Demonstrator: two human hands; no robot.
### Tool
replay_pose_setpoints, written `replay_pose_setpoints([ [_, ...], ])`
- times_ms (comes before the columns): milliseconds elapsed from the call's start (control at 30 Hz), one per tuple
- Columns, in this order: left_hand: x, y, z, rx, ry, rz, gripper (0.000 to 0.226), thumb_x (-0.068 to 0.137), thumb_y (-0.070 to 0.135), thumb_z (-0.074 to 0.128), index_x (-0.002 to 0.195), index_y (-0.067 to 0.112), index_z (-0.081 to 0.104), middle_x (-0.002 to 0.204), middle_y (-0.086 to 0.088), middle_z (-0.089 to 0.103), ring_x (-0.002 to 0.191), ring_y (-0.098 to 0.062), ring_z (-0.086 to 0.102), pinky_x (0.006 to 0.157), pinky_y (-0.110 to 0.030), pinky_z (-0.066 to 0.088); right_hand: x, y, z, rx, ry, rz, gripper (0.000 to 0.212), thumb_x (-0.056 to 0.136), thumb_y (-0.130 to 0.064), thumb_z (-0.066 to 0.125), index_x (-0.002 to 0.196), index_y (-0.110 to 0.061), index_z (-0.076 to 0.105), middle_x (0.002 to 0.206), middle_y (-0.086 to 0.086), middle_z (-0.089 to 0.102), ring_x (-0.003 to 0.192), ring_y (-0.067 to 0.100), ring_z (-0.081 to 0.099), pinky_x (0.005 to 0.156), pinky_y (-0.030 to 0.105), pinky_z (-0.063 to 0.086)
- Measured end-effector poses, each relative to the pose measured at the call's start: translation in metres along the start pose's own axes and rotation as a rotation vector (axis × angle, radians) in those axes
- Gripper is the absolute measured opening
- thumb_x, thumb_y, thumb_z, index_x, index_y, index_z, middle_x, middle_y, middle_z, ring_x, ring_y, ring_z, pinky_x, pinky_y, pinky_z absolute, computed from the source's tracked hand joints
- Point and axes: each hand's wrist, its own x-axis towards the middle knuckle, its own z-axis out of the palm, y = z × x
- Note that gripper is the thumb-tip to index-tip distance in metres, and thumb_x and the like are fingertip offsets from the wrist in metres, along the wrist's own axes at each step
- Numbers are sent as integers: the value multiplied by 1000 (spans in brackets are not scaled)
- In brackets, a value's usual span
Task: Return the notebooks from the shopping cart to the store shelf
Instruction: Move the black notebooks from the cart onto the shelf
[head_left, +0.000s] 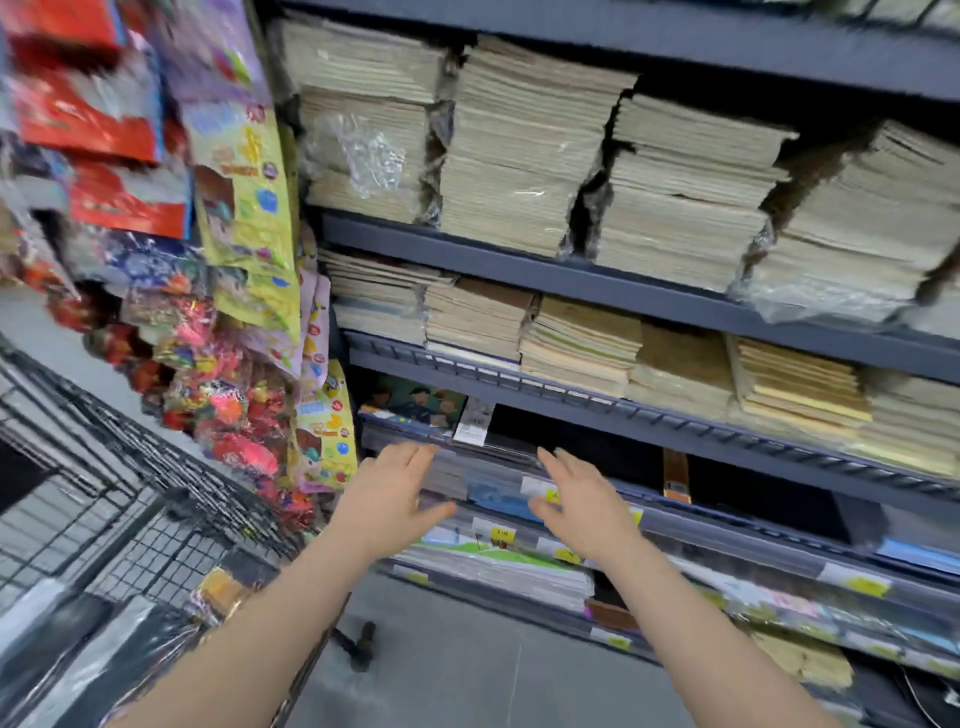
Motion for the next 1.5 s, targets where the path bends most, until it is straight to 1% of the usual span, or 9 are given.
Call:
replay_pose_setpoints([
  [167,-63,4,-30,147,75,33,68,75,65,40,117,15,58,106,-1,65,95,-24,64,72,-35,54,-54,-28,-5,-117,60,-59,68,93,-48,42,149,-22,13,157,5,12,143,22,17,117,36,19],
  [333,-135,-6,-39,190,74,3,59,75,65,42,106,19,59,99,2,63,89,-22,63,70,-34,50,-104,-66,5,-157,50,-71,70,93,-51,39,149,-21,10,157,5,12,143,23,18,116,35,18],
  [533,-231,-50,-49,214,44,-6,64,75,67,42,115,18,58,100,4,65,86,-18,65,68,-32,55,-153,-138,30,-59,67,-57,68,92,-47,43,148,-23,13,157,2,12,143,21,16,115,33,18],
  [733,-344,-141,-93,210,26,-126,72,81,69,33,126,16,53,116,0,62,102,-21,62,83,-40,52,-204,-225,72,-17,59,-20,65,93,-45,43,148,-21,17,156,2,15,142,23,20,113,34,23],
  [800,-374,-161,-106,214,31,-157,75,79,70,31,126,16,53,116,-1,63,102,-22,62,83,-42,52,-213,-254,83,2,47,-19,65,93,-42,45,148,-20,18,156,3,16,143,23,19,115,35,22],
  [1000,-426,-196,-124,266,-36,-185,65,76,67,39,109,16,63,95,3,68,82,-18,67,65,-33,56,-230,-323,106,37,-2,-64,64,92,-37,47,147,-22,17,154,0,21,140,22,23,112,35,27],
  [1167,-435,-211,-120,256,-76,-205,61,76,64,38,106,18,62,89,5,67,75,-17,67,56,-33,54,-226,-355,123,55,-51,-87,62,92,-34,46,147,-21,19,153,1,22,139,22,26,110,34,29],
  [1400,-416,-259,-109,193,-120,-254,66,78,62,34,117,15,60,99,2,66,86,-21,65,67,-37,54,-180,-389,151,114,-105,-87,59,94,-31,45,146,-21,21,150,-1,28,136,17,29,107,32,33],
  [1500,-396,-285,-111,145,-157,-294,72,81,63,31,132,14,48,115,0,62,105,-24,60,85,-41,49,-147,-400,160,144,-112,-77,59,93,-32,47,146,-21,23,149,0,31,136,18,32,109,33,34],
])
